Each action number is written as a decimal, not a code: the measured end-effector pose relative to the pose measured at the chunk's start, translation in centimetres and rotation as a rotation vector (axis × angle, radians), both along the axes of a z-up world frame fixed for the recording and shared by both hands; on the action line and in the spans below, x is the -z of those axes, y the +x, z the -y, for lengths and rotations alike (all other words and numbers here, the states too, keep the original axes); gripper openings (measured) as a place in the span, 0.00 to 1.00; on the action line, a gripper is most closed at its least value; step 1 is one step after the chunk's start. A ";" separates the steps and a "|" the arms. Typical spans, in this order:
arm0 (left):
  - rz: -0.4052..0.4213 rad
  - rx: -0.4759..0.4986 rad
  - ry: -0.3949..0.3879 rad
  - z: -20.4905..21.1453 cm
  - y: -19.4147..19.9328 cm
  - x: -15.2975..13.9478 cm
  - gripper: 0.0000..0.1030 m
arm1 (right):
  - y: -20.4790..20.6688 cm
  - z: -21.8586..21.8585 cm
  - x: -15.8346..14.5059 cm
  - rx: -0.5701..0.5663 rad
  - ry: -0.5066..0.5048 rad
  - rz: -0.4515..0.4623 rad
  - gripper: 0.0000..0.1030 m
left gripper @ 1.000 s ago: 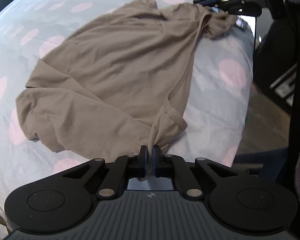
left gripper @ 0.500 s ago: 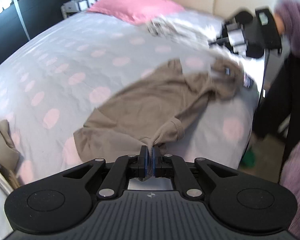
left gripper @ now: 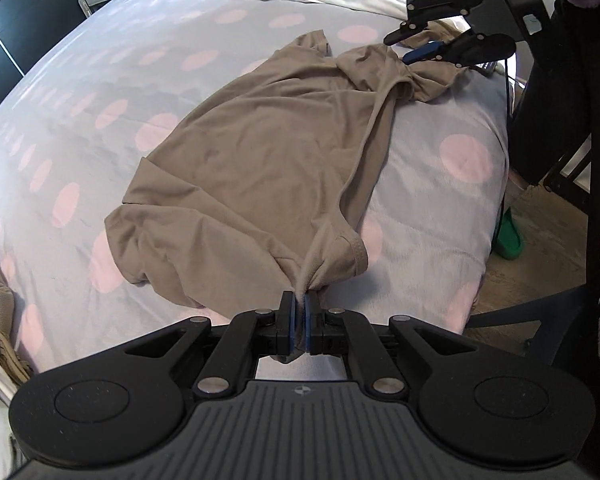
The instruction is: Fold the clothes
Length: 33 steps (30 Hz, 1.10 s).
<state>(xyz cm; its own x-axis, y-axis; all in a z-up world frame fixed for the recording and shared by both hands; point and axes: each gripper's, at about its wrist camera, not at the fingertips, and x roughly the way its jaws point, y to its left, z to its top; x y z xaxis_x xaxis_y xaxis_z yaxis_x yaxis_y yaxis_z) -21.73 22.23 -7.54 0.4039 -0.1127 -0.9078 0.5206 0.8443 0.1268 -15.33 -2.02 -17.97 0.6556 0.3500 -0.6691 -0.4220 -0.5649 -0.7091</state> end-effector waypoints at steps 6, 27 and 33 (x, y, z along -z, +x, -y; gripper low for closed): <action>-0.005 -0.032 -0.017 -0.7 0.7 0.6 0.03 | 0.8 0.1 0.7 -0.017 -0.079 -0.046 0.30; -0.064 0.164 0.054 1.1 -1.0 2.0 0.17 | 1.7 1.0 1.3 0.229 0.112 -0.055 0.05; -0.015 0.272 0.123 3.0 -2.5 2.0 0.17 | 0.2 2.3 1.0 0.162 0.112 -0.036 0.23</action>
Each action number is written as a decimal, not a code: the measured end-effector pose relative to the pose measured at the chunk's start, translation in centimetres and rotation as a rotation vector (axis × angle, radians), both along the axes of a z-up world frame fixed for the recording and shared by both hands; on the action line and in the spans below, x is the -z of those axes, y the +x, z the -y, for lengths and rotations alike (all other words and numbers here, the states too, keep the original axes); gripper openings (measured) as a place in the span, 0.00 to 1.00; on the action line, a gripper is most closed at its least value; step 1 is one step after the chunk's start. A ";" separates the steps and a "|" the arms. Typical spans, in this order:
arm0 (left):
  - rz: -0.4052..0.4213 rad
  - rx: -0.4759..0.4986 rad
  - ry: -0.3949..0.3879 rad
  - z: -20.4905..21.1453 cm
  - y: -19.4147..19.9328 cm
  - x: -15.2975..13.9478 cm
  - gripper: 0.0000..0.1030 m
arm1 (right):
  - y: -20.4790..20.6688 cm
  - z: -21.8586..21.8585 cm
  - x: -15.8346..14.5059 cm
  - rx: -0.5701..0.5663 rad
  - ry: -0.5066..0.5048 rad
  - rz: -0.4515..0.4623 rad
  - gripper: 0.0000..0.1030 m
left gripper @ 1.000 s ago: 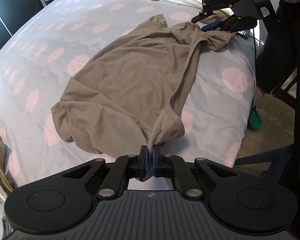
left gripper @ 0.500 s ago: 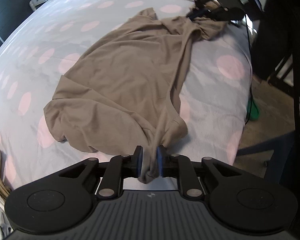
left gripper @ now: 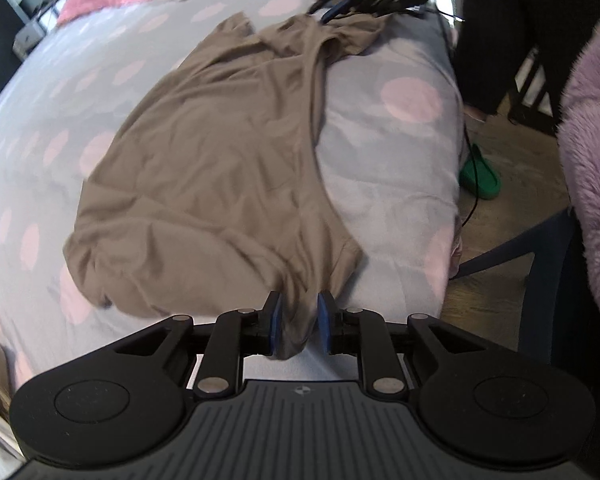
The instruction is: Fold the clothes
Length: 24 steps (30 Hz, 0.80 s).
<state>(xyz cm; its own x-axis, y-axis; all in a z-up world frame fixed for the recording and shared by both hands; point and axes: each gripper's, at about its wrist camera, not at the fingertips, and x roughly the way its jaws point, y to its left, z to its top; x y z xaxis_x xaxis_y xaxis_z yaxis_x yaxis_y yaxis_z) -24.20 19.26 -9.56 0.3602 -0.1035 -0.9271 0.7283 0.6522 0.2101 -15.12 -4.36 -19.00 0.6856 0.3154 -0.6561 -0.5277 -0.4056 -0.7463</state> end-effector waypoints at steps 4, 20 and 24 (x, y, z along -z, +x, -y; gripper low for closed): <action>0.018 0.069 0.089 1.2 -0.6 1.4 0.17 | -0.6 0.3 0.2 -0.036 -0.016 0.025 0.23; 0.016 0.038 0.213 1.2 -0.2 4.8 0.02 | -0.5 1.2 1.0 -0.064 -0.030 0.065 0.04; 0.075 -0.124 0.128 -0.5 1.2 2.5 0.00 | 0.0 0.7 -0.6 0.032 0.085 0.105 0.02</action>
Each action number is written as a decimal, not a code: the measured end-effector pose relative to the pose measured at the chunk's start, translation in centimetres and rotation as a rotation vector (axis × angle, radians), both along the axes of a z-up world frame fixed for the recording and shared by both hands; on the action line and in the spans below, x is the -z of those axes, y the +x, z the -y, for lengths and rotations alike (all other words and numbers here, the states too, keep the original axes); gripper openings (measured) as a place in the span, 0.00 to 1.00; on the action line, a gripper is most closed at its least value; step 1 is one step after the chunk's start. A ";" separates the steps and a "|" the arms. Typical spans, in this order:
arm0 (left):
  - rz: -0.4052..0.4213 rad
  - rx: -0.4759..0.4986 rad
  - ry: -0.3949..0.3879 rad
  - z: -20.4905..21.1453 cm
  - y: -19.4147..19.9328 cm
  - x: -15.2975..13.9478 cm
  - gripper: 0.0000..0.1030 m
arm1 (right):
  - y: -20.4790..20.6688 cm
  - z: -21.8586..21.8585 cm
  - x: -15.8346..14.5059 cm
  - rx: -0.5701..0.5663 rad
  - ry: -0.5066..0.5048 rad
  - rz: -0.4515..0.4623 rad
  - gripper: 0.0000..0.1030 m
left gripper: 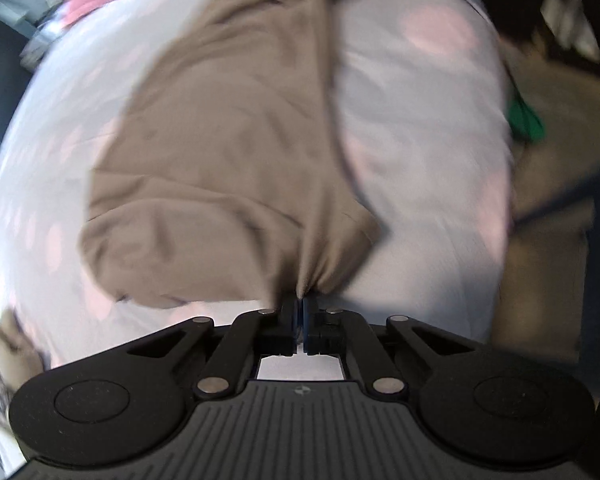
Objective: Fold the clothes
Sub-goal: 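Lift the taupe shirt high with both tools, holding it up by its edges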
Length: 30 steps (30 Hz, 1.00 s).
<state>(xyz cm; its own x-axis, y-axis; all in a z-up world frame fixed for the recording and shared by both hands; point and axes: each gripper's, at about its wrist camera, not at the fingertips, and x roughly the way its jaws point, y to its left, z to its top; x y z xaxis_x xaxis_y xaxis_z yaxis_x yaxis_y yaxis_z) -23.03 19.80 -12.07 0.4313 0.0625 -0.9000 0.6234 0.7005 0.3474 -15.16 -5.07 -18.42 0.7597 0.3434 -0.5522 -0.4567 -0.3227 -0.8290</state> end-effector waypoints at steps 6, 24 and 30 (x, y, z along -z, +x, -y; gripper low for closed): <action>0.200 -0.278 -0.156 -4.1 1.7 -6.3 0.00 | 1.2 -0.5 -3.7 0.118 0.182 0.124 0.02; 1.076 -0.513 -0.492 -8.7 -2.1 -35.5 0.00 | 0.0 -1.8 -34.3 0.302 0.965 0.390 0.02; 1.275 -0.437 -0.584 -6.1 -6.3 -42.1 0.00 | -2.2 -2.3 -39.6 0.323 1.147 0.466 0.02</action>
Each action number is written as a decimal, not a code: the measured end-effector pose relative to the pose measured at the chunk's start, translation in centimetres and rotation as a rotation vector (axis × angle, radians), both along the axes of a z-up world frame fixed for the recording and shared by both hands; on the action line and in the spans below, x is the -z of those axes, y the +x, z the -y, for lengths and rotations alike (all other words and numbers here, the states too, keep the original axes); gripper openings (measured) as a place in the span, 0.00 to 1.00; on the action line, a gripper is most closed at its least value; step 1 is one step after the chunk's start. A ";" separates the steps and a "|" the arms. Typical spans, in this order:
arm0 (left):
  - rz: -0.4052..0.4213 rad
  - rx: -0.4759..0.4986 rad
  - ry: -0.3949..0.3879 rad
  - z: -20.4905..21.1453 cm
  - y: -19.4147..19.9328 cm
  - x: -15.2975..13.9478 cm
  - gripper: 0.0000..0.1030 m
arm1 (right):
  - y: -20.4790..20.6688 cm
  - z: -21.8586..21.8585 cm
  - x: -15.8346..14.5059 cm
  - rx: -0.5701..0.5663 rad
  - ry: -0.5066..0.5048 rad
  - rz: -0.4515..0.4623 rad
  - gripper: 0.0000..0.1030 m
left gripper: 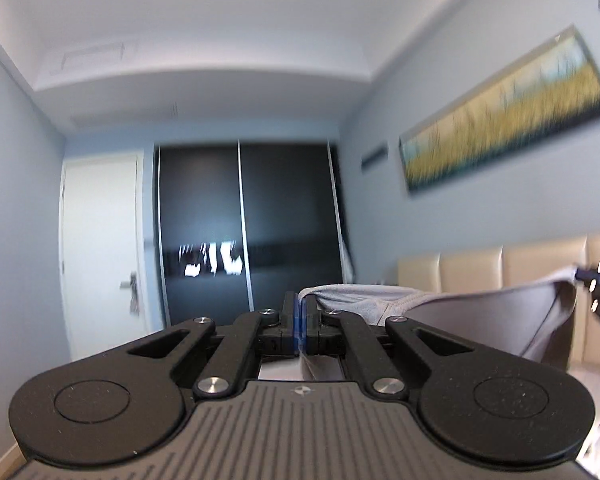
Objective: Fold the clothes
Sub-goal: 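Lift the taupe shirt high with both tools, holding it up by its edges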
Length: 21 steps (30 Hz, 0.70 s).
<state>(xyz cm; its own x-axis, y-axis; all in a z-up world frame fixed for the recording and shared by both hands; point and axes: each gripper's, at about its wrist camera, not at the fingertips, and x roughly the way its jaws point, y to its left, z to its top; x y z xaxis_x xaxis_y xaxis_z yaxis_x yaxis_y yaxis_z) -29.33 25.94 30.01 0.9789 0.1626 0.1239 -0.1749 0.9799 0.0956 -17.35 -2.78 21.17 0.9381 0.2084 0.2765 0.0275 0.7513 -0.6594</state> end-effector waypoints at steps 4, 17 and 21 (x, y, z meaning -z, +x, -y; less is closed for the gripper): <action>0.066 0.027 -0.004 1.5 -2.6 -1.7 0.00 | -2.5 1.2 -1.6 -0.023 0.066 0.023 0.02; 0.030 -0.085 0.032 1.7 -2.7 -1.8 0.00 | -3.4 0.7 -1.9 -0.082 0.078 0.020 0.02; -0.114 -0.124 0.027 -0.3 2.1 1.0 0.00 | 0.8 -1.0 1.4 -0.067 0.023 -0.081 0.02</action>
<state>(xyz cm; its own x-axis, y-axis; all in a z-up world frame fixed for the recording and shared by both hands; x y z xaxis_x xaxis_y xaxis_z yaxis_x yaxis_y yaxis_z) -27.19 26.24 29.01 0.9596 0.2806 0.0192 -0.2803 0.9484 0.1482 -16.54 -1.74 19.73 0.9417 0.2660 0.2060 -0.0762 0.7649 -0.6396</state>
